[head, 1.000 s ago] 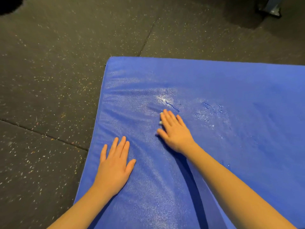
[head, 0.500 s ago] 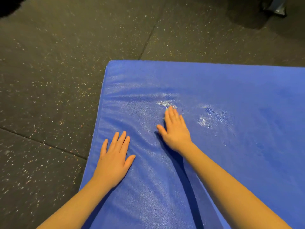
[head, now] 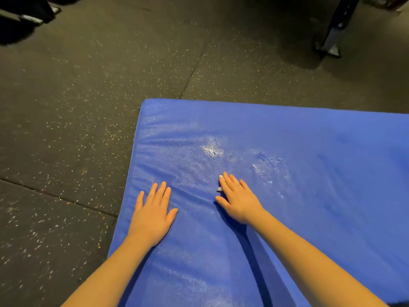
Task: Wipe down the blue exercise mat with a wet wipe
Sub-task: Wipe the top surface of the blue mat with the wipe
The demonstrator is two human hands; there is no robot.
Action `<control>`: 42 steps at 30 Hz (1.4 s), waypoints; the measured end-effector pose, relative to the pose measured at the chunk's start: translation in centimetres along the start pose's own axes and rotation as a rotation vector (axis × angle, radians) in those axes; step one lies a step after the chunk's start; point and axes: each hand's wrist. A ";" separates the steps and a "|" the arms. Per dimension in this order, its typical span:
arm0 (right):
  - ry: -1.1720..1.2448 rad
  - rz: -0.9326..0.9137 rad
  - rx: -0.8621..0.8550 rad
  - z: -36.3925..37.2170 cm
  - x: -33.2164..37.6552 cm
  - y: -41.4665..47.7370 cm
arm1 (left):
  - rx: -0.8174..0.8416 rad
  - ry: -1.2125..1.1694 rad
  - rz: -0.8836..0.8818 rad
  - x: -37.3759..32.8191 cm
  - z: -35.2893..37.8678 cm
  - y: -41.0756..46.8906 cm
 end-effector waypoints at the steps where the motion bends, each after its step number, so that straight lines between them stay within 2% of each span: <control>1: -0.001 0.049 -0.016 -0.3 -0.5 0.0 | -0.008 0.004 0.004 -0.1 -0.1 0.0; 4: 0.041 0.151 -0.082 -0.3 -1.1 0.9 | -0.029 -0.009 -0.001 0.0 0.0 0.0; 6: 0.099 0.141 -0.127 0.3 0.0 1.7 | -0.043 -0.006 0.005 0.2 0.2 0.4; 10: 0.065 -0.145 -0.107 0.8 1.2 2.7 | -0.147 -0.017 0.041 -0.4 -0.1 3.3; 12: -0.016 -0.190 -0.124 0.0 -0.6 4.0 | -0.174 -0.002 0.066 -0.8 -0.4 5.2; 14: -0.030 -0.087 -0.188 -1.1 -3.0 6.0 | -0.149 0.025 0.075 -1.1 -0.3 6.2; 16: 0.032 0.111 -0.233 -2.1 -4.3 8.0 | -0.112 0.039 0.073 -1.3 0.3 6.2; 17: 0.076 0.144 -0.245 -2.3 -4.2 8.8 | -0.111 0.039 0.070 -1.3 0.6 6.1; 18: 0.105 0.107 -0.246 -2.4 -3.6 9.4 | -0.111 0.034 0.069 -1.3 0.7 6.1; 21: 0.026 -0.256 -0.167 -1.6 -1.6 9.6 | -0.149 0.001 0.096 -1.2 0.1 6.7; 23: -0.077 -0.361 -0.162 -2.0 -3.0 10.3 | -0.198 -0.005 0.114 -1.5 -0.9 8.3; 24: -0.093 -0.329 -0.194 -2.6 -4.1 11.1 | -0.214 -0.003 0.113 -1.7 -1.4 9.4; 28: 0.006 0.025 -0.275 -4.7 -5.9 14.1 | -0.203 0.016 0.104 -2.4 -2.0 12.9; 29: 0.031 0.026 -0.275 -4.8 -5.2 14.4 | -0.189 0.032 0.108 -2.3 -1.7 13.0; 33: -0.103 -0.291 -0.190 -4.7 -4.7 14.5 | -0.175 0.042 0.100 -2.2 -1.1 12.9; 35: -0.148 -0.207 -0.235 -6.1 -7.0 16.2 | -0.185 0.044 0.098 -2.2 -1.1 12.9; 38: -0.036 0.100 -0.291 -8.0 -8.2 18.8 | -0.185 0.045 0.095 -2.2 -1.1 13.0; 40: 0.015 0.058 -0.271 -8.1 -6.8 19.6 | -0.175 0.049 0.097 -2.2 -1.3 12.9; 42: -0.051 -0.107 -0.220 -7.7 -6.1 19.4 | -0.165 0.054 0.098 -2.3 -1.3 12.9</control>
Point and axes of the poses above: each hand's wrist, its own y-axis towards the middle knuckle, its own z-axis out of the palm, x = y × z, and after that the axes turned 10 degrees about -z, right-handed
